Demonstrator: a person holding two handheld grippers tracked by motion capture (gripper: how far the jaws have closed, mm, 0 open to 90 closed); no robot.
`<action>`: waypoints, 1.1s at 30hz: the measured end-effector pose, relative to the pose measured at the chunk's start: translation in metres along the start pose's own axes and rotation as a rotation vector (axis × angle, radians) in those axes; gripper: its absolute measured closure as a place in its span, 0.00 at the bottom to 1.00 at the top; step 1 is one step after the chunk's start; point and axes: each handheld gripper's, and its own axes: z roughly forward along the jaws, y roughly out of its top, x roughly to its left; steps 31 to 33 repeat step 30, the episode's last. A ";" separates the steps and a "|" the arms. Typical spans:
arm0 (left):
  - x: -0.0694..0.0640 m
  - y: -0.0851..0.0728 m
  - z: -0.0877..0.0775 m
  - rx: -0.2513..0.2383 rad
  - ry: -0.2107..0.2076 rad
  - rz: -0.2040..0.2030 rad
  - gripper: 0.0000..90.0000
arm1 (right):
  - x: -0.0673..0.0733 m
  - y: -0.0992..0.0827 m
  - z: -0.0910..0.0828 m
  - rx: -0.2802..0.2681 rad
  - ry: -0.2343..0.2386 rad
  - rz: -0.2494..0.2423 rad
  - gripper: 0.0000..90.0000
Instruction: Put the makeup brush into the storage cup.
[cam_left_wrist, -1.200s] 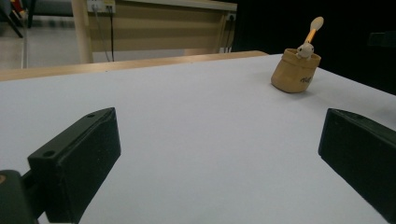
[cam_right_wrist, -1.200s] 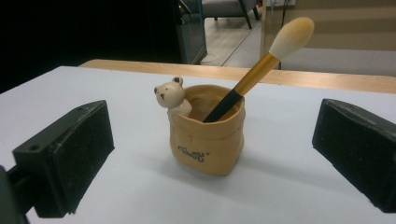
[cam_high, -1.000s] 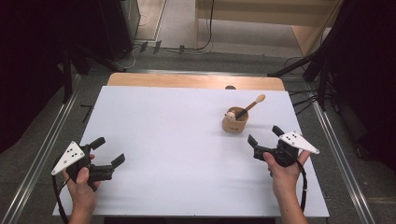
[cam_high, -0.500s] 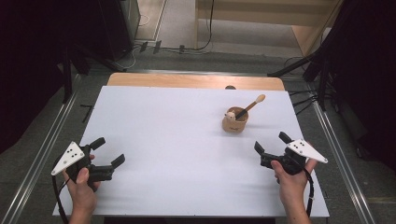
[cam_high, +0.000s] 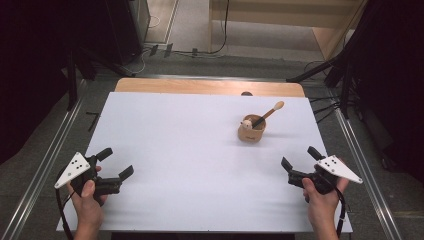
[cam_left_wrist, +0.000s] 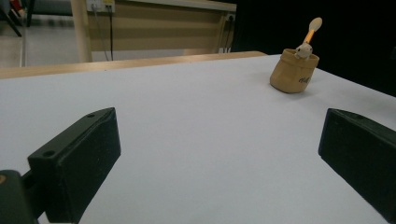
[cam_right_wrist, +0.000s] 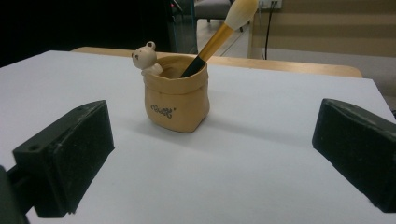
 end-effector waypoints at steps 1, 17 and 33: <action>0.000 0.000 0.000 0.001 0.000 0.001 0.00 | -0.002 -0.001 -0.002 -0.004 0.003 -0.002 0.00; 0.002 -0.001 -0.001 -0.010 -0.005 -0.015 0.00 | -0.015 -0.015 -0.027 -0.008 -0.004 -0.033 0.00; 0.004 -0.002 -0.001 -0.010 -0.005 -0.022 0.00 | -0.014 -0.020 -0.025 0.005 0.008 -0.031 0.00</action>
